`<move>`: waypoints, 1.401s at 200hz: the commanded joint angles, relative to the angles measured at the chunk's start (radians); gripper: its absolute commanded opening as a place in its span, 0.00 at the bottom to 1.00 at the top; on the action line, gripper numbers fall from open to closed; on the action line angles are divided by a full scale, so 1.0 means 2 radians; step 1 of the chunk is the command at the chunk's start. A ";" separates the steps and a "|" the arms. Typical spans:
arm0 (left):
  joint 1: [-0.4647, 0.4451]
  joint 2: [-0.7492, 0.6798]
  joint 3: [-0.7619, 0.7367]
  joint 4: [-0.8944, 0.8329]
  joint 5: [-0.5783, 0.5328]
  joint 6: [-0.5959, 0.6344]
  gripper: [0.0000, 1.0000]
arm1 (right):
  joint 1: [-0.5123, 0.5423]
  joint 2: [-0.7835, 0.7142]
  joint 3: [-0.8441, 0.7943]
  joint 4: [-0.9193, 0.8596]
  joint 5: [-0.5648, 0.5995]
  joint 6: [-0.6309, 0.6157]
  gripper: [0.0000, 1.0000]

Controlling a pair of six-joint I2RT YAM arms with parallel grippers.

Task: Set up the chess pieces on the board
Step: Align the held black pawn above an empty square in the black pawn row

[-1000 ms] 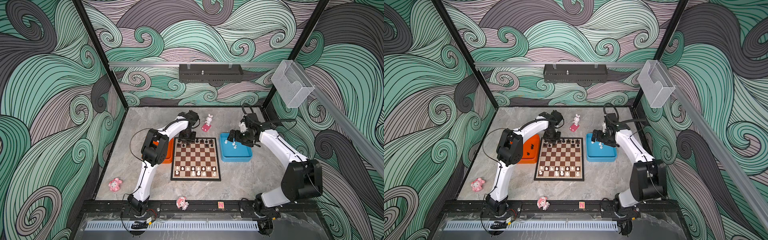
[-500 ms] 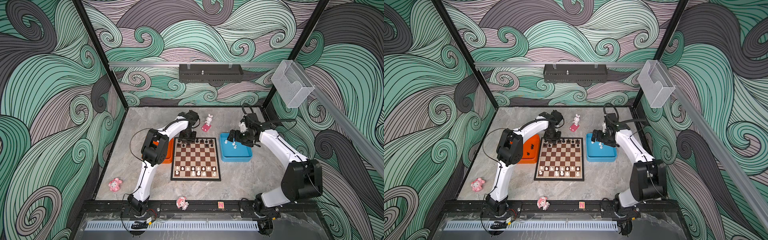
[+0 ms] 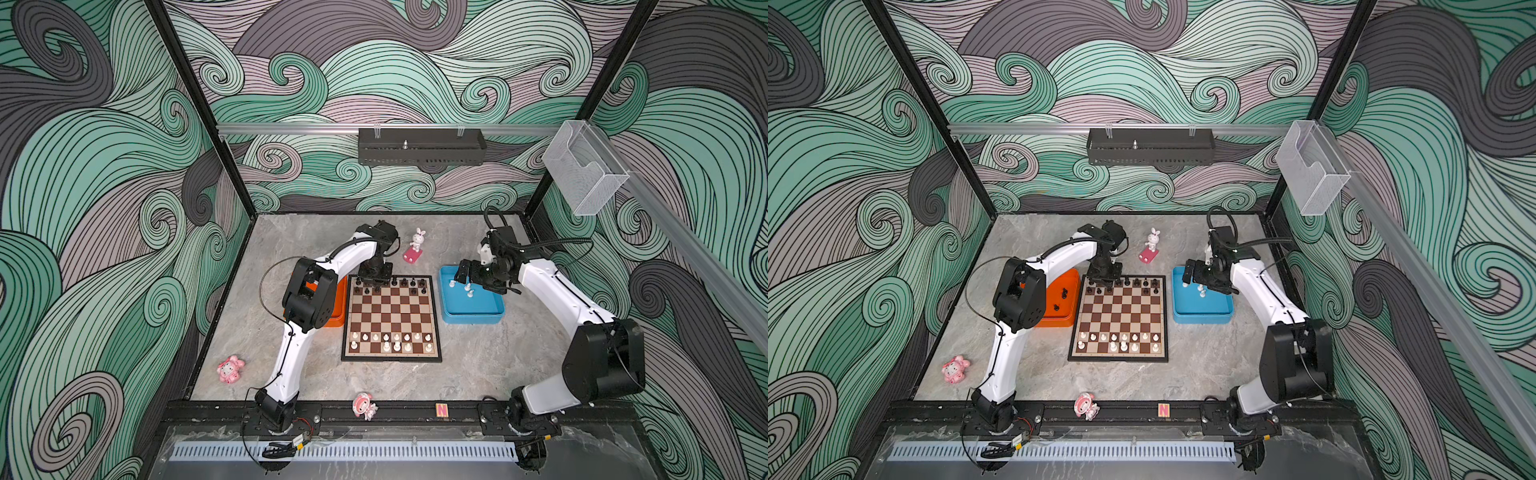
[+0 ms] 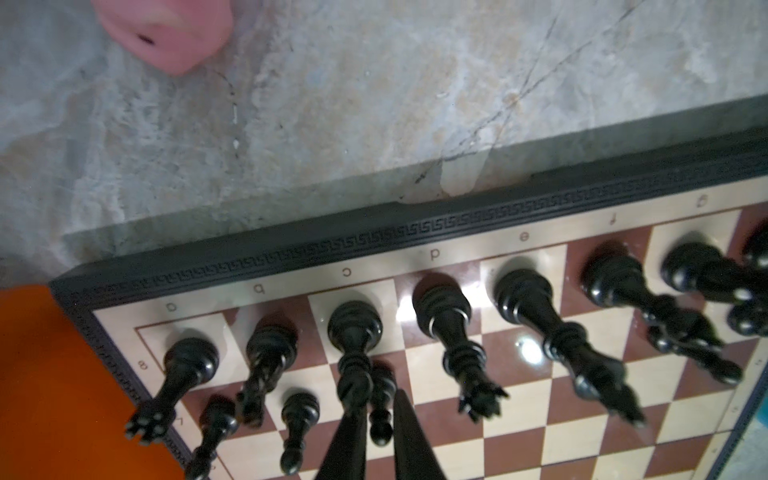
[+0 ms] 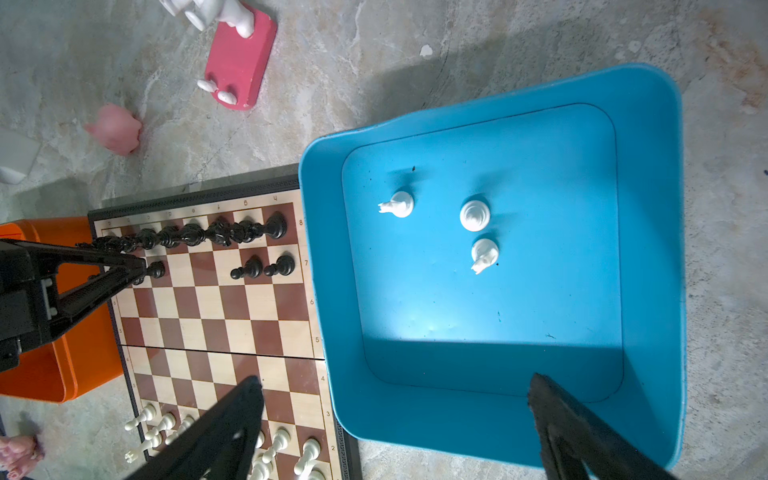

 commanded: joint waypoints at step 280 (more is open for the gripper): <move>-0.005 -0.002 0.001 -0.006 -0.005 -0.001 0.17 | -0.004 -0.012 -0.009 0.003 -0.002 -0.003 0.99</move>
